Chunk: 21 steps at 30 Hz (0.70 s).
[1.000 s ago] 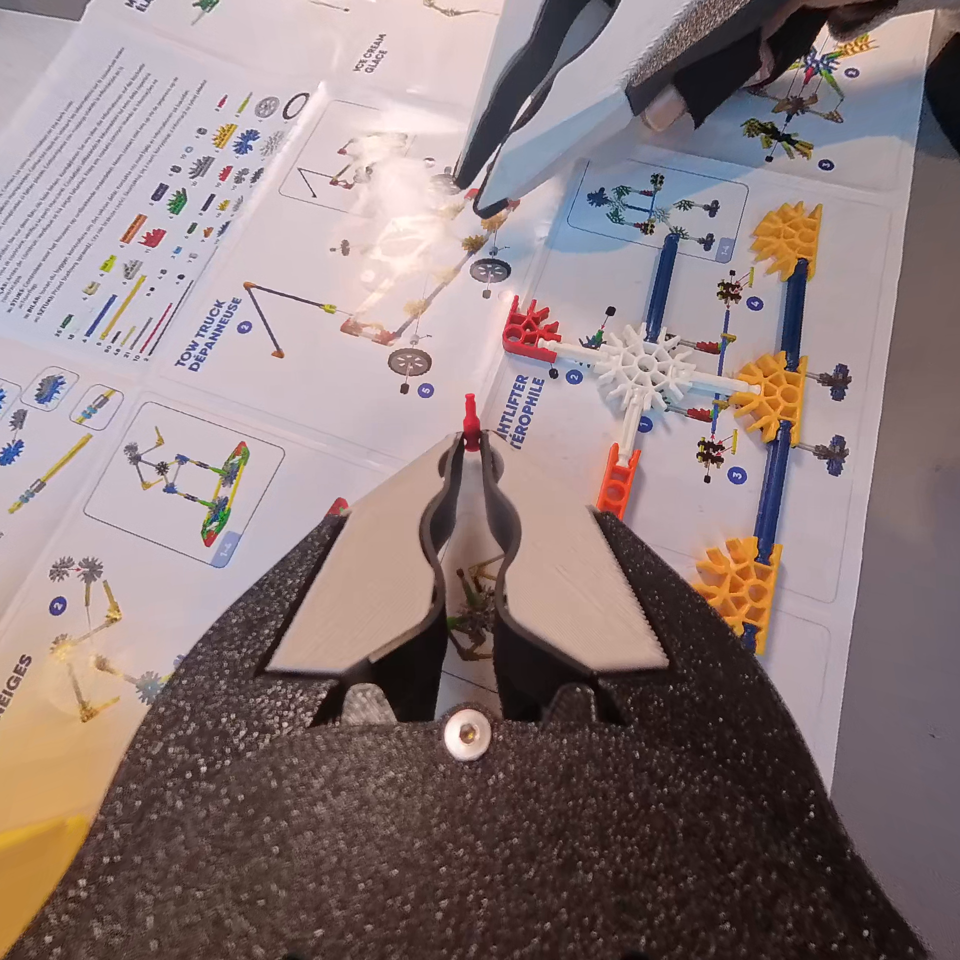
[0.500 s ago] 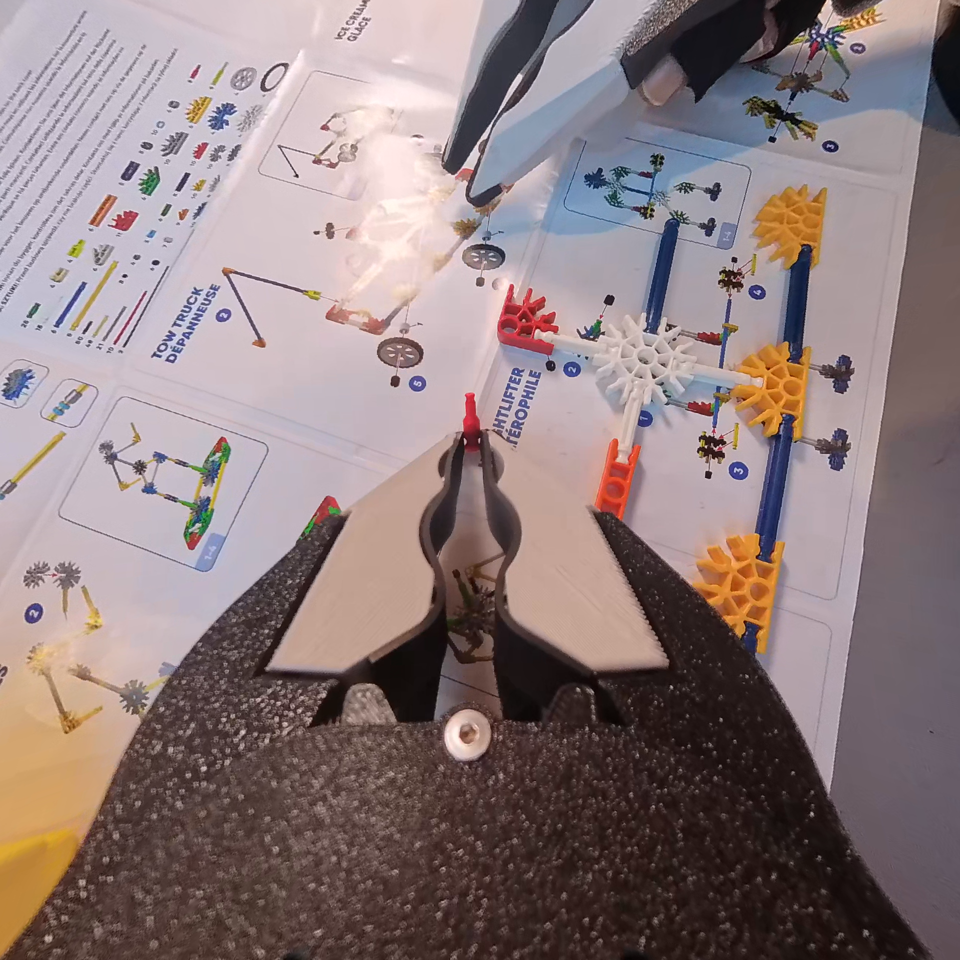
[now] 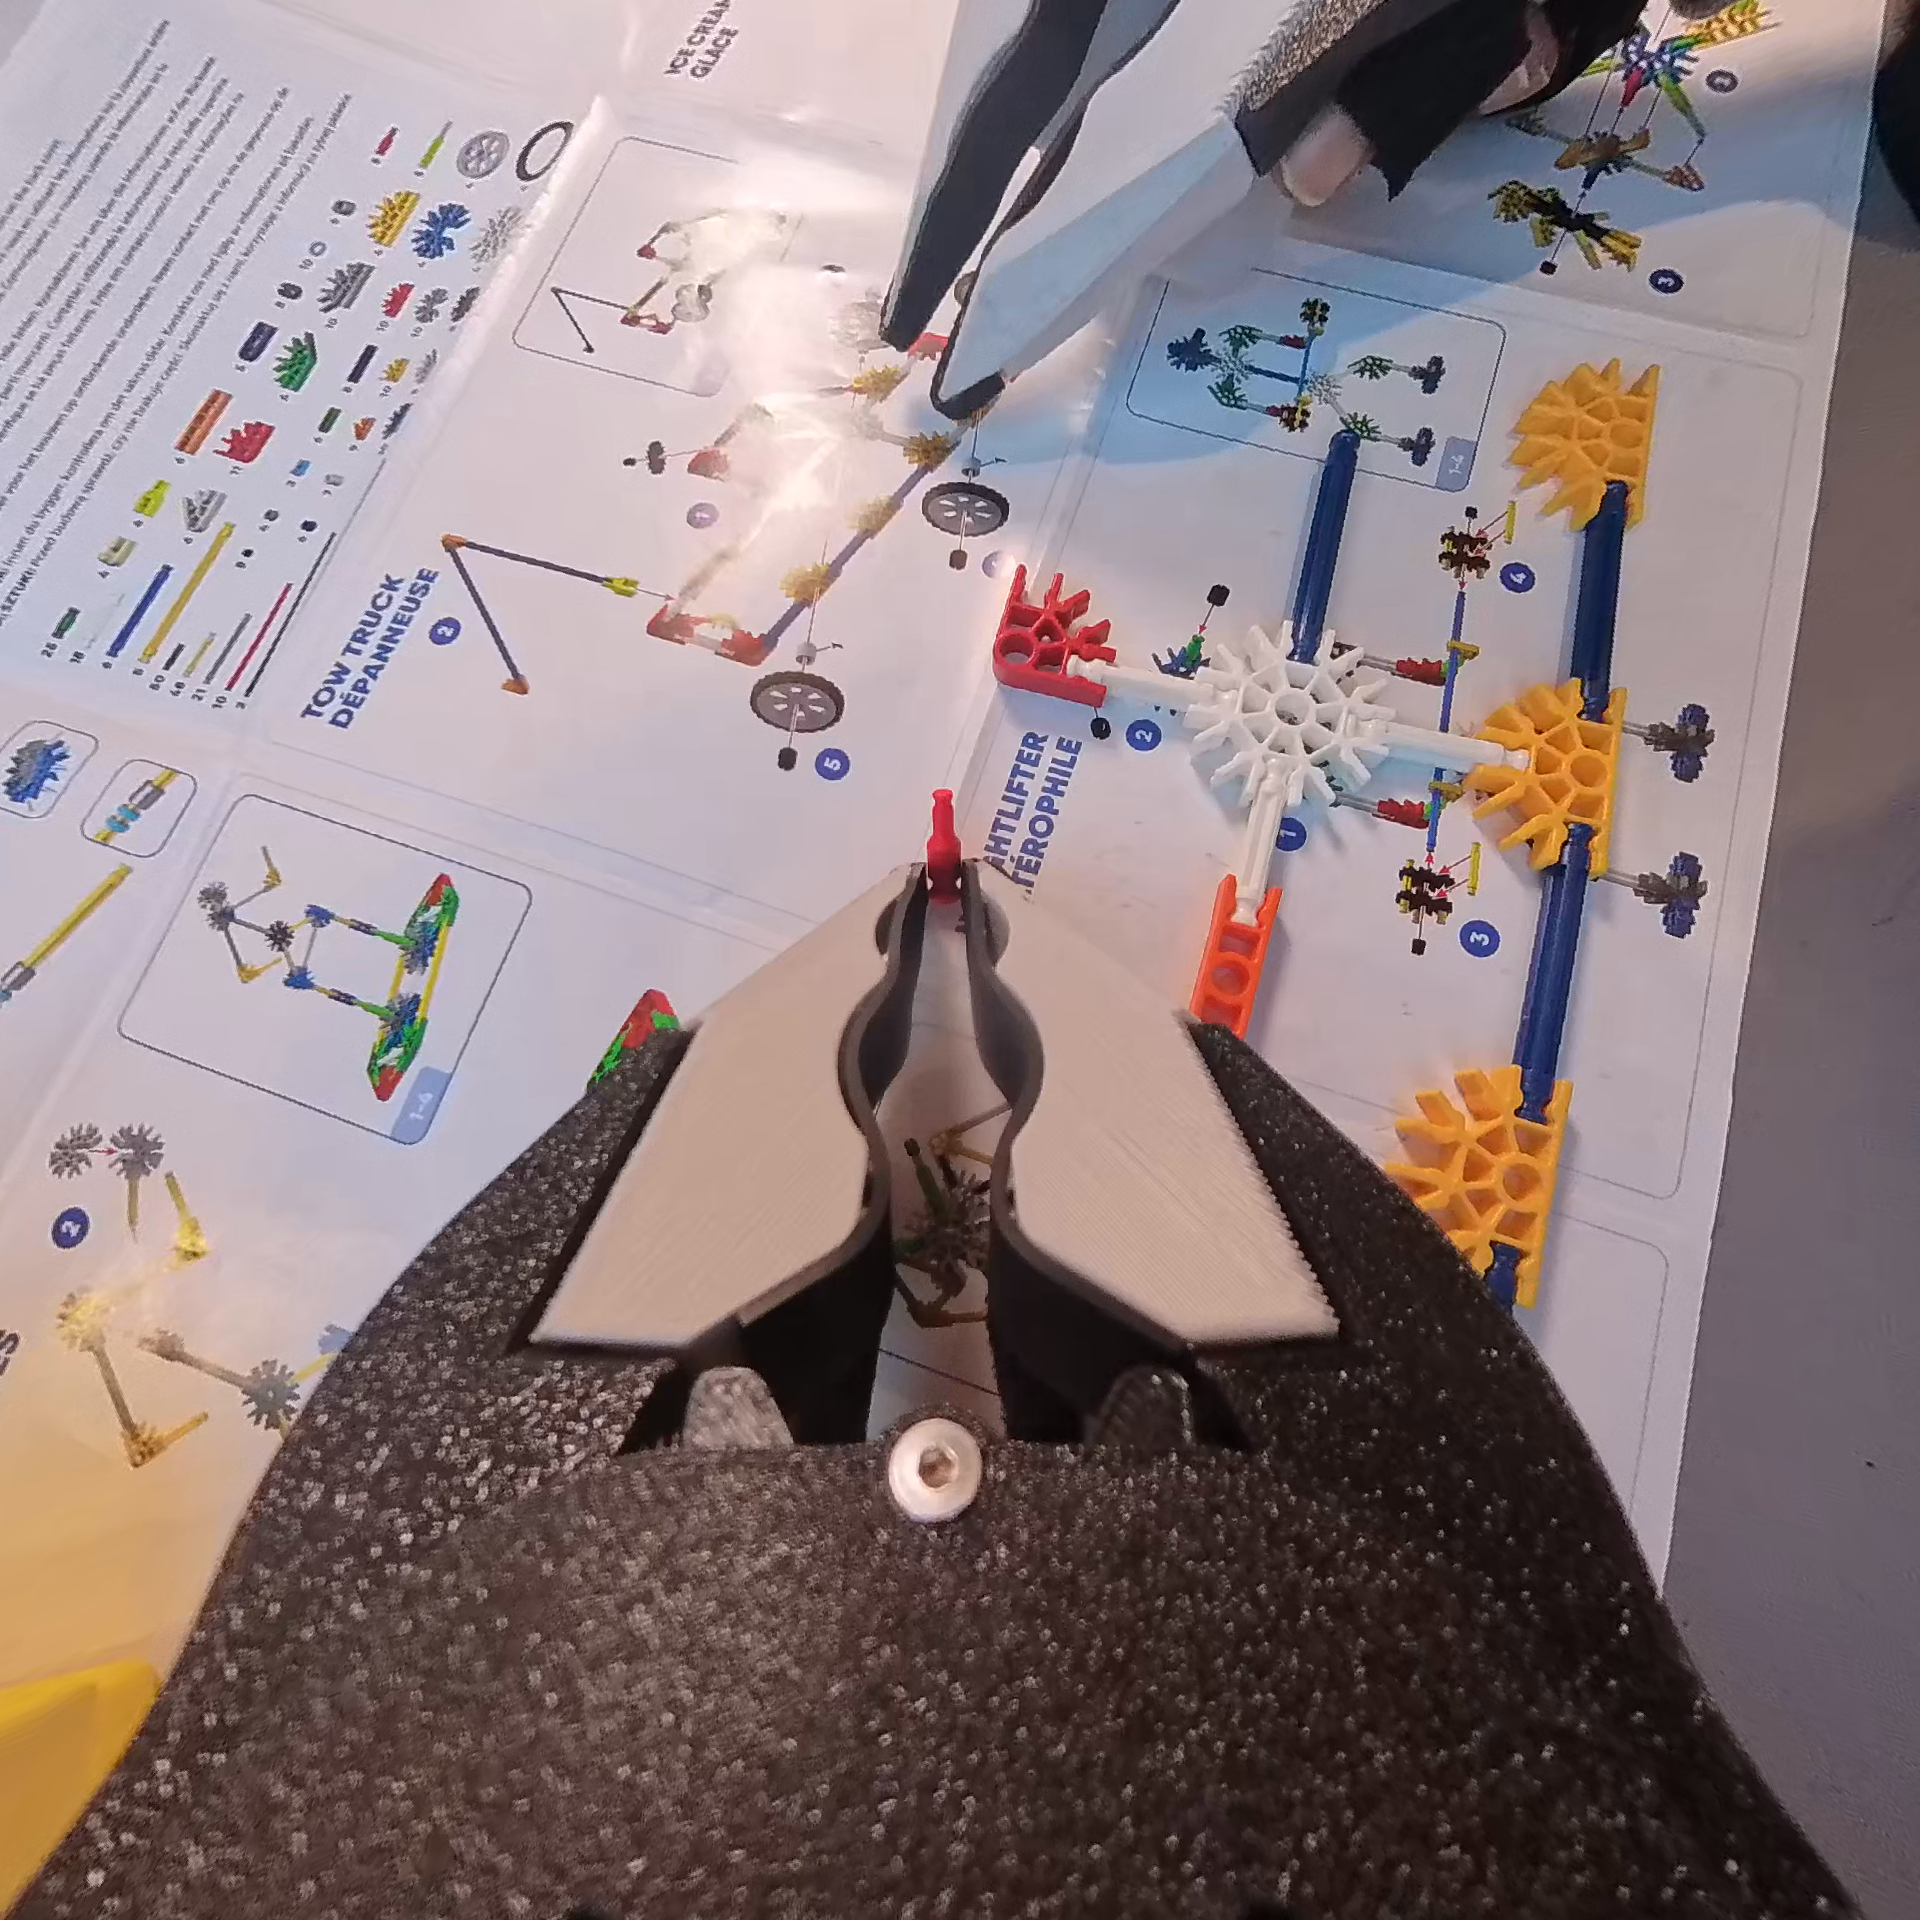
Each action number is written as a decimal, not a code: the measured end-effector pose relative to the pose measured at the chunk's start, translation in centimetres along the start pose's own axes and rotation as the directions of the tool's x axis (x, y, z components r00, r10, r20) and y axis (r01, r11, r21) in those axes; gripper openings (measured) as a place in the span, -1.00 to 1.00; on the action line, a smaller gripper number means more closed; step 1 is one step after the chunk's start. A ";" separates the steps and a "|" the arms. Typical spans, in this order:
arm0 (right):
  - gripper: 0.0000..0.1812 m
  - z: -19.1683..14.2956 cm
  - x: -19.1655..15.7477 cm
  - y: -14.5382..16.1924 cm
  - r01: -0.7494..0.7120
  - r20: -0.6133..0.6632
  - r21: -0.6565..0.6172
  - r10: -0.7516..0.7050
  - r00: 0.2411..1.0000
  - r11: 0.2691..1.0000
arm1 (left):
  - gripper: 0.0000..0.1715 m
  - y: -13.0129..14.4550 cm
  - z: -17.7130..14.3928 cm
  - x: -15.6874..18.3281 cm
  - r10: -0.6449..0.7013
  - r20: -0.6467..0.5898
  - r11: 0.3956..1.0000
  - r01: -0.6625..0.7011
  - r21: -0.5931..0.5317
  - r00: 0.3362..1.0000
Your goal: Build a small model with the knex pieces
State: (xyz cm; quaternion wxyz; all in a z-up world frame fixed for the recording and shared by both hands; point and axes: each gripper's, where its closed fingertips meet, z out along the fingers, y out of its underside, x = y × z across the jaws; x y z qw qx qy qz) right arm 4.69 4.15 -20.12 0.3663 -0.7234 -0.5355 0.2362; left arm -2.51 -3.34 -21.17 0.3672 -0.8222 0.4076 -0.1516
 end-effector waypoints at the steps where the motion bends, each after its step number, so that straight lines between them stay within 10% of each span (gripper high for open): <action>1: -0.86 0.0 0.0 0.0 -0.001 0.001 0.001 0.001 1.000 1.000 | -0.95 0.0 0.0 0.0 0.000 0.000 1.000 0.000 0.000 1.000; 21: -0.96 -2.3 -10.2 -3.5 0.218 0.341 0.276 -0.308 0.888 0.936 | -0.95 -3.7 -0.7 4.2 0.256 -0.012 0.964 -0.254 0.082 0.967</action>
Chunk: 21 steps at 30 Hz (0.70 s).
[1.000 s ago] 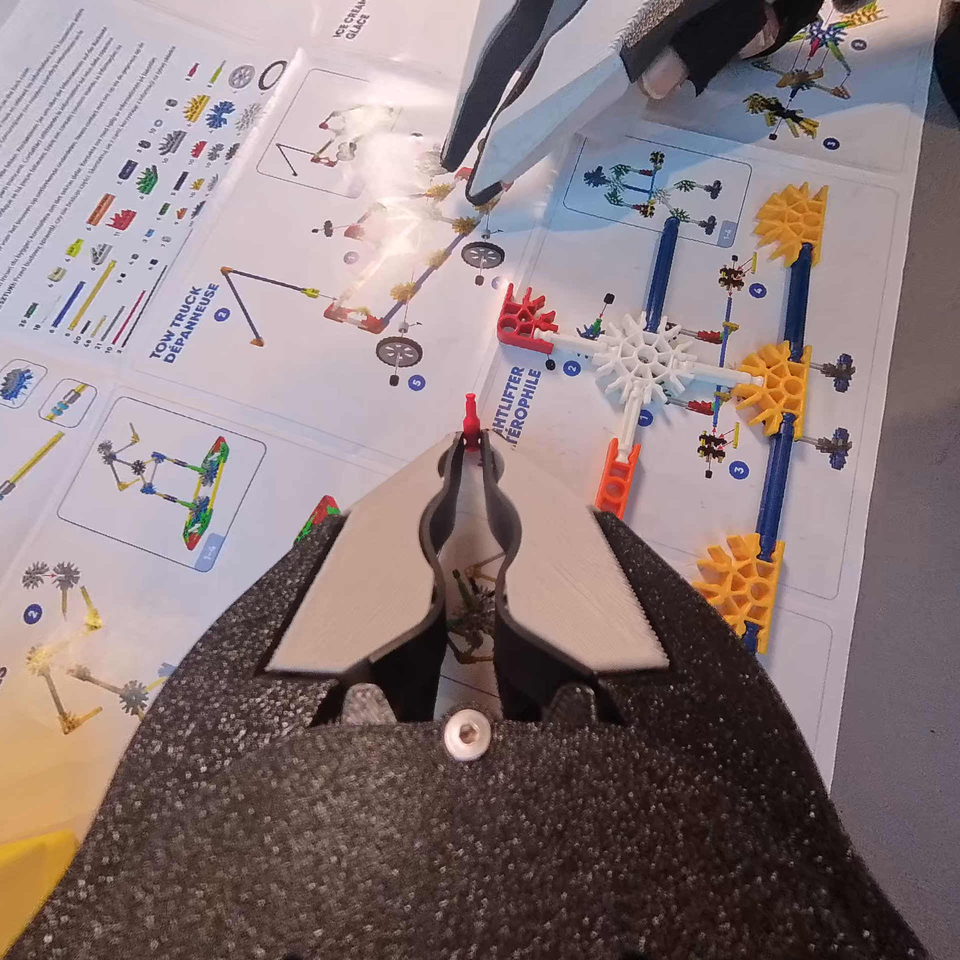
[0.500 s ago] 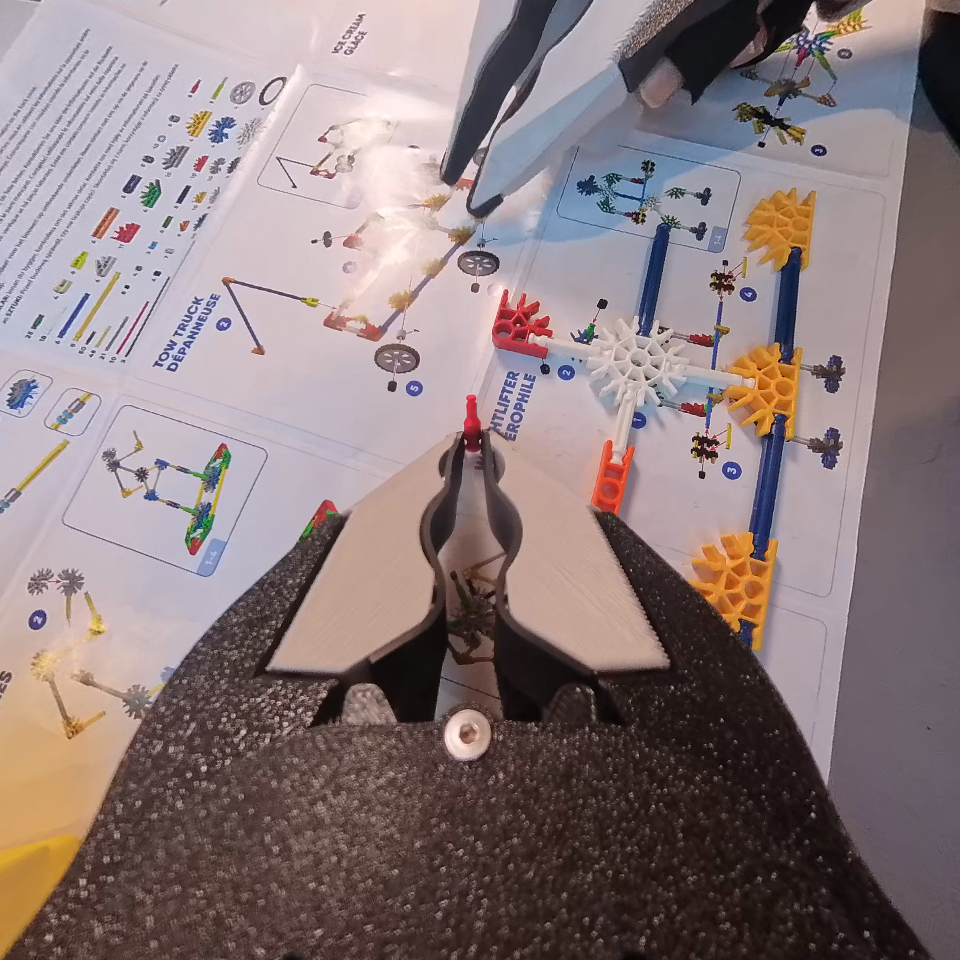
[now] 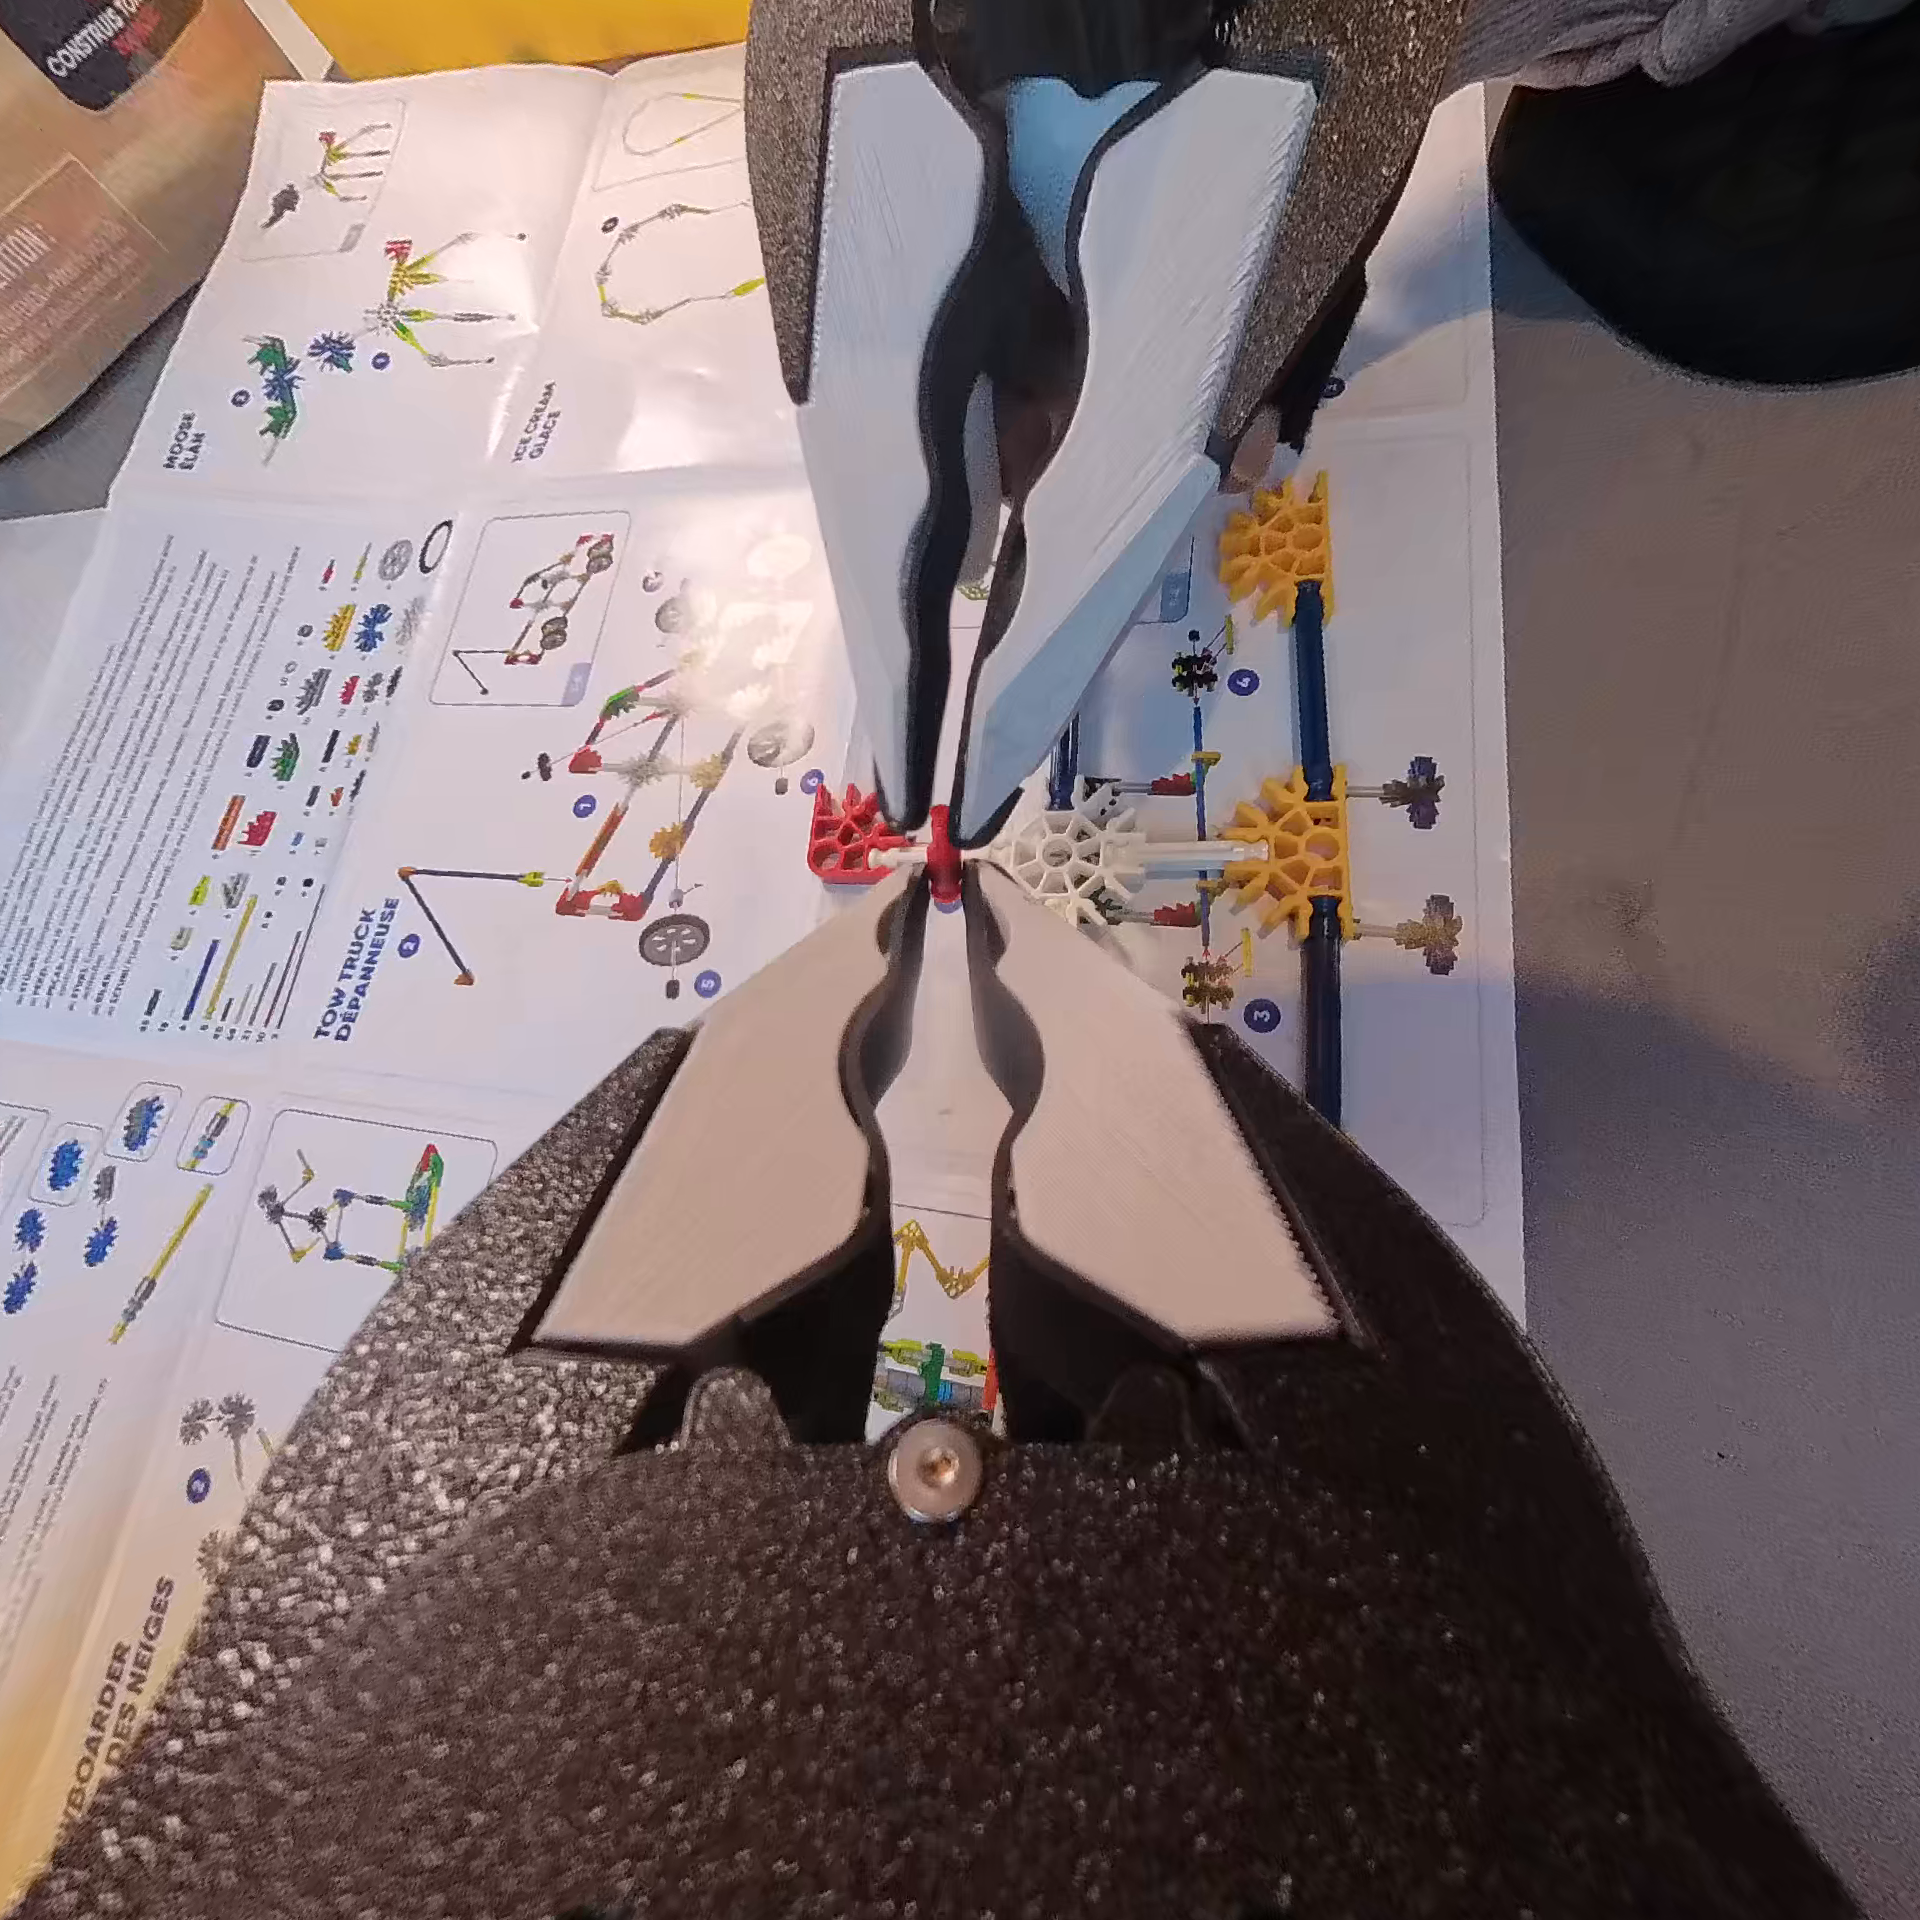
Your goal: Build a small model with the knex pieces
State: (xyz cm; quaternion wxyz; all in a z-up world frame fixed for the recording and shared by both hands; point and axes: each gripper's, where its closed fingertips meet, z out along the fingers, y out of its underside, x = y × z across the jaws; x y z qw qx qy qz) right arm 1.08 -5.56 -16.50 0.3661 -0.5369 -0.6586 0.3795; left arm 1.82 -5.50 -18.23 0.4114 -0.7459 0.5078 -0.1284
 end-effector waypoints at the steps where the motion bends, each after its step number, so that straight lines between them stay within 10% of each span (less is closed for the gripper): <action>1: -0.96 -0.1 -0.1 0.0 -0.004 0.007 -0.002 0.004 1.000 1.000 | -0.95 -0.1 0.0 0.0 0.002 -0.002 1.000 -0.002 0.001 1.000; 21: -0.81 -0.4 -1.3 1.3 0.061 0.038 -0.069 -0.058 0.998 0.996 | -0.95 -0.1 0.1 0.9 0.040 -0.033 0.999 -0.040 -0.004 0.999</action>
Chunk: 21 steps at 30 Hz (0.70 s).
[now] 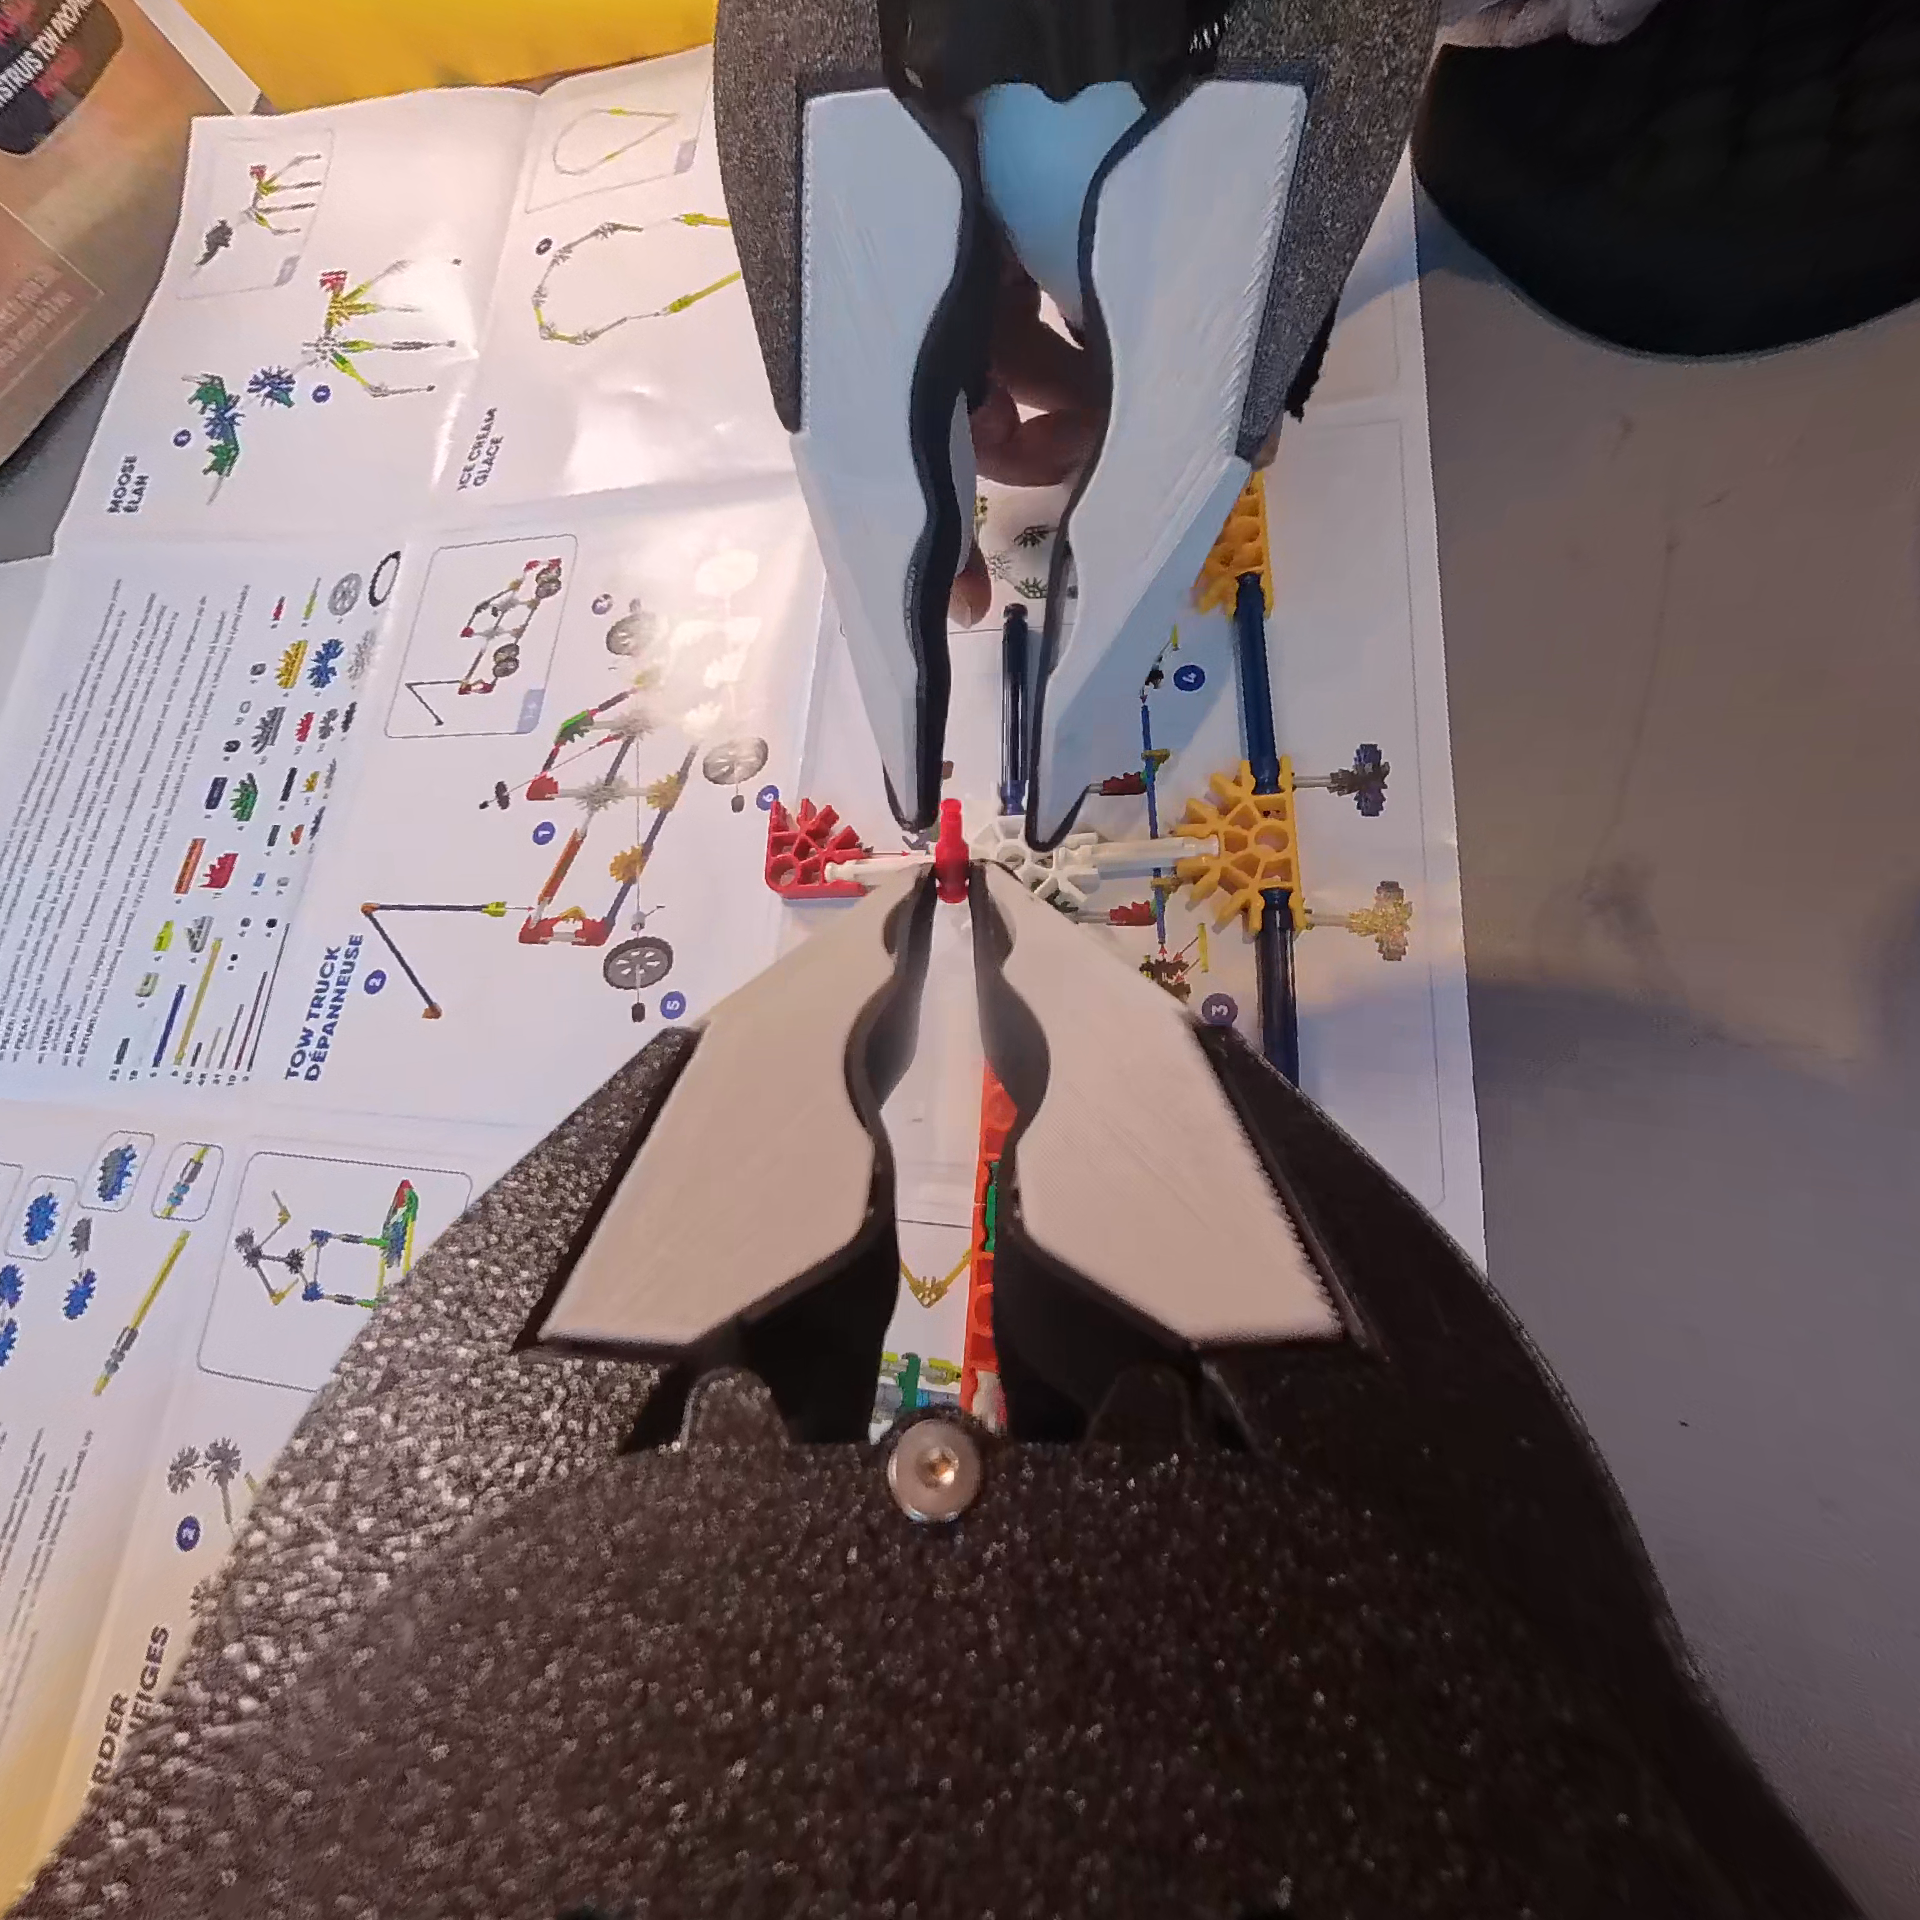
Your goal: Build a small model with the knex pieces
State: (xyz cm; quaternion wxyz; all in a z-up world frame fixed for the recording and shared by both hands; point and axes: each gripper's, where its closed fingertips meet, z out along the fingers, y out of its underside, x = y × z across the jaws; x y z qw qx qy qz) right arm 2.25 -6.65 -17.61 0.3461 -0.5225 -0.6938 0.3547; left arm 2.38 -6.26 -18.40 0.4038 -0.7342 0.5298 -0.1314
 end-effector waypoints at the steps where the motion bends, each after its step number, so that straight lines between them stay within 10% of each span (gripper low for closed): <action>1: -0.81 0.1 -0.1 -0.1 0.007 -0.002 0.003 -0.007 1.000 1.000 | -0.95 0.0 0.0 0.1 0.002 -0.003 1.000 -0.002 0.000 1.000; 21: -1.00 -0.7 0.8 0.2 -0.035 -0.014 0.013 0.035 0.999 0.999 | -0.95 -0.8 -1.0 -0.3 -0.136 -0.089 0.984 0.145 0.105 0.987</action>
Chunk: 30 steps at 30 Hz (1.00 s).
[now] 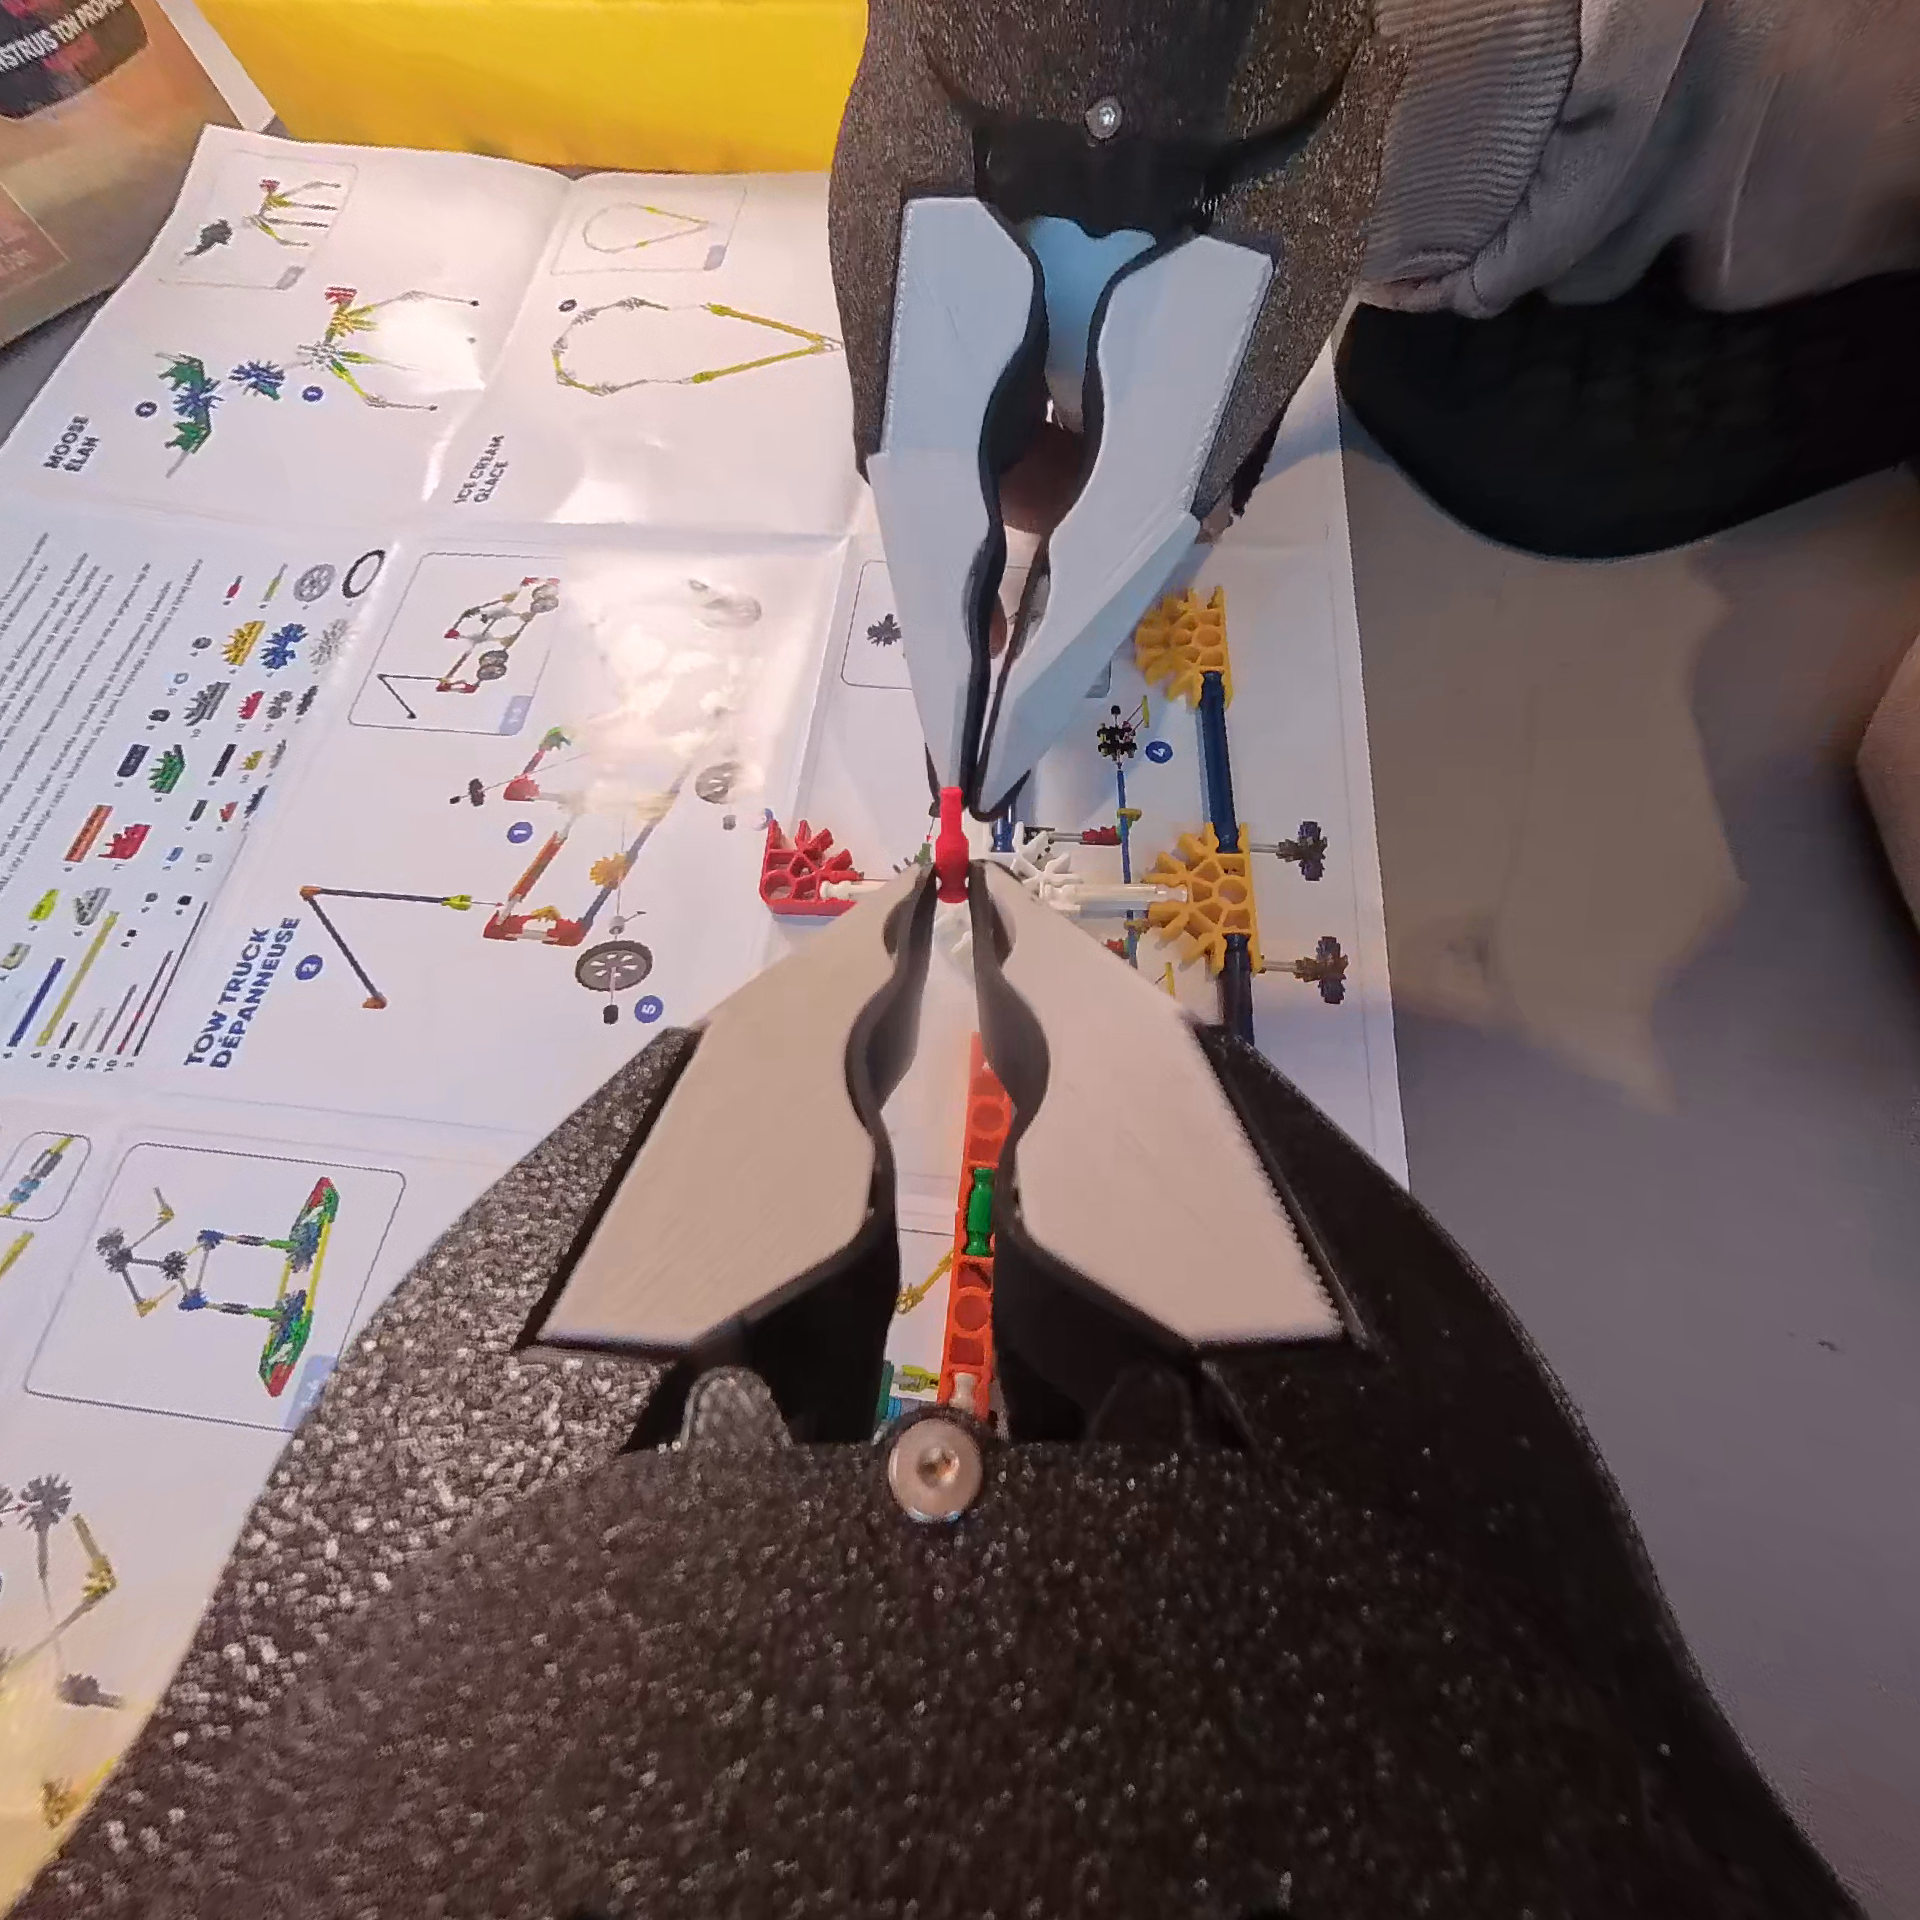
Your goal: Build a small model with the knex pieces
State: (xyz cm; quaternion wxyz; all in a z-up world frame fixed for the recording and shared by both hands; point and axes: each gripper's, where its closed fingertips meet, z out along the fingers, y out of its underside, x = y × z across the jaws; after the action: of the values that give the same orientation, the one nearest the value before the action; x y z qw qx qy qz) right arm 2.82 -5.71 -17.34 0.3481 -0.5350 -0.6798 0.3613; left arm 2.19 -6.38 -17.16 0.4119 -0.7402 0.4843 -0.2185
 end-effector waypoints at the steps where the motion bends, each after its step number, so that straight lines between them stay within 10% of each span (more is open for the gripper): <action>1: -0.99 -0.1 0.2 0.0 0.000 -0.009 0.005 0.000 1.000 1.000 | -0.95 0.2 0.1 0.0 0.003 0.000 1.000 -0.003 -0.008 1.000; 30: -0.95 0.3 -0.8 -0.5 0.073 0.019 -0.020 -0.073 0.997 0.997 | -0.98 -0.3 0.2 0.8 0.040 -0.031 0.999 -0.040 -0.016 0.999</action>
State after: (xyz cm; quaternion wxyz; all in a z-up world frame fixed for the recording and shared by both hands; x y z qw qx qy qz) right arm 2.45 -6.60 -17.09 0.3492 -0.5100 -0.7057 0.3463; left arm 2.86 -6.96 -17.11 0.4026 -0.7304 0.5070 -0.2176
